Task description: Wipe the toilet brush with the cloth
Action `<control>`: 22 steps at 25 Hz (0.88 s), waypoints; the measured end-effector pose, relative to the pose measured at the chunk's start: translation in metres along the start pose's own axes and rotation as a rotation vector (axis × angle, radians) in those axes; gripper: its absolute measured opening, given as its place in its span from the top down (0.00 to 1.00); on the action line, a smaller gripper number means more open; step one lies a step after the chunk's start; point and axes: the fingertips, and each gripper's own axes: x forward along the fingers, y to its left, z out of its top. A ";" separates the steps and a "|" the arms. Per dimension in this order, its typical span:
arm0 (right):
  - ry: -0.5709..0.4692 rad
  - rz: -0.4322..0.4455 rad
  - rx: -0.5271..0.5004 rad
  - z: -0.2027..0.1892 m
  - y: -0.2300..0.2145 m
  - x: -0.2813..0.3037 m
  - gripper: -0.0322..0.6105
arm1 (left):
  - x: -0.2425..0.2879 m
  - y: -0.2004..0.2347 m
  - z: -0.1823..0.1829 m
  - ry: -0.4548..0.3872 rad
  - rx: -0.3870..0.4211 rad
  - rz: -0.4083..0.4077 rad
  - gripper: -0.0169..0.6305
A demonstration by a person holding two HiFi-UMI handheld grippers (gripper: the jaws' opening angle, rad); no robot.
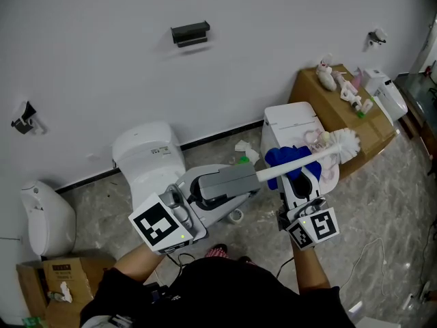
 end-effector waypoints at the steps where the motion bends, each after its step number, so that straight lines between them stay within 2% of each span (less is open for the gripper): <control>1: 0.002 0.014 0.004 -0.002 0.005 0.000 0.83 | 0.000 0.000 -0.001 -0.001 0.002 0.002 0.73; 5: 0.012 0.064 0.009 -0.007 0.026 0.000 0.83 | 0.001 -0.001 -0.002 0.011 -0.014 0.008 0.73; 8: 0.018 0.089 -0.002 -0.007 0.036 0.003 0.83 | 0.005 -0.002 0.007 -0.027 -0.013 -0.009 0.73; 14: 0.012 0.089 0.002 -0.001 0.045 0.004 0.83 | 0.007 -0.001 0.000 0.008 -0.009 -0.006 0.73; 18: -0.003 0.095 0.007 0.005 0.051 0.000 0.83 | 0.009 -0.004 0.006 -0.037 -0.015 -0.016 0.73; 22: -0.023 0.109 0.016 0.010 0.055 0.003 0.83 | 0.007 0.000 -0.004 0.021 -0.030 0.000 0.73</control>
